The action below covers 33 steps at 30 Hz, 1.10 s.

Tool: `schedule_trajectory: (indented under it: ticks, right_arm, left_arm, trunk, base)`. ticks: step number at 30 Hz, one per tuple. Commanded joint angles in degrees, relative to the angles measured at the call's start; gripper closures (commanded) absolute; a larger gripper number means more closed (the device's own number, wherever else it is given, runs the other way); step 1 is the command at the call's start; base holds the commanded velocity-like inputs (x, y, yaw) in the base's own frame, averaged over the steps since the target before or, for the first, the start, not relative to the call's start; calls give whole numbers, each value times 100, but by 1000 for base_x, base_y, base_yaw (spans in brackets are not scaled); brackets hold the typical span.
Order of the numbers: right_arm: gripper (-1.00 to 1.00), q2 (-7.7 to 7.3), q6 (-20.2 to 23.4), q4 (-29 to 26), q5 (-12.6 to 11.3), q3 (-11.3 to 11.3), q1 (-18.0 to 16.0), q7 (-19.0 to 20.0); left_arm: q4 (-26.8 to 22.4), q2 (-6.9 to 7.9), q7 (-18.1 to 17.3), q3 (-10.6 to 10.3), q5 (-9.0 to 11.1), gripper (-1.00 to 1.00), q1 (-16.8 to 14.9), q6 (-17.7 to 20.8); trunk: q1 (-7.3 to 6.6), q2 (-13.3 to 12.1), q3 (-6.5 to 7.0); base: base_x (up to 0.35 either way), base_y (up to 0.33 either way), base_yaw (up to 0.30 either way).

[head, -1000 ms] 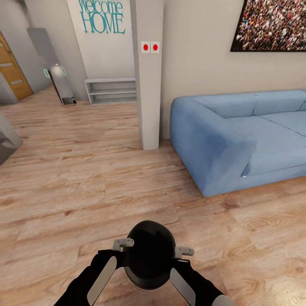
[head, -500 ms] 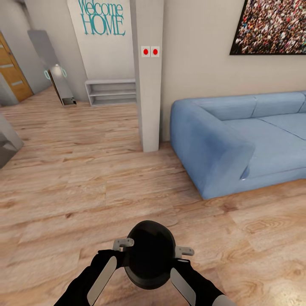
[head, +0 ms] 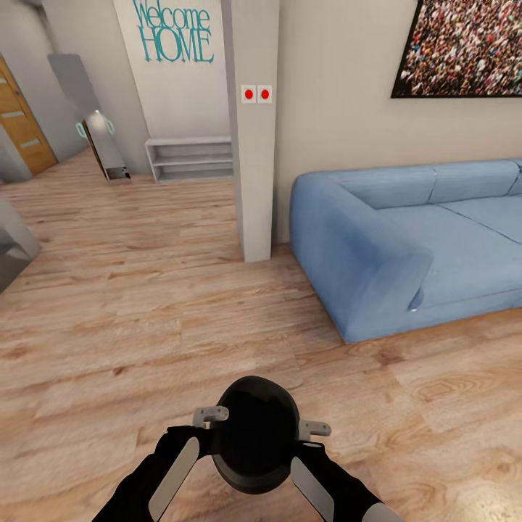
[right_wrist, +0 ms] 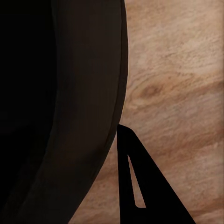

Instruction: Place each of the two pumpkins and all three candles from the living room inside a cabinet in the living room (use any cabinet), then make sure every cabinet is closed, and position the cauldron so it is next to a table in the living room.

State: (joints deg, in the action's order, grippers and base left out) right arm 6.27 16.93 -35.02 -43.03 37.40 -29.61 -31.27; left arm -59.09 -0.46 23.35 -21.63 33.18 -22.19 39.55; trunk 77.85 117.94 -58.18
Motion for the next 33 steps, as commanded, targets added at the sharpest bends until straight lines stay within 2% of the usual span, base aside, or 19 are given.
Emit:
schedule_trajectory:
  ticks: [1, 8, 33]
  right_arm:
    - [100, -3, -15, -32, -92, -5, -10, 279]
    - [100, -10, -15, -31, -92, -5, -11, 287]
    - [100, -12, -15, -31, -94, -5, -10, 288]
  left_arm:
    - [-14, 2, 47, -8, 101, 100, -4, -26]
    - [-15, 2, 47, -8, 96, 100, -4, -26]
    - [-15, 2, 47, -8, 101, 100, -4, -26]
  trunk:
    - [-1, 3, -4]
    - [-1, 3, -4]
    - [-1, 3, -4]
  base:
    - [0, 0, 0]
    - [0, 0, -75]
    - [0, 0, -273]
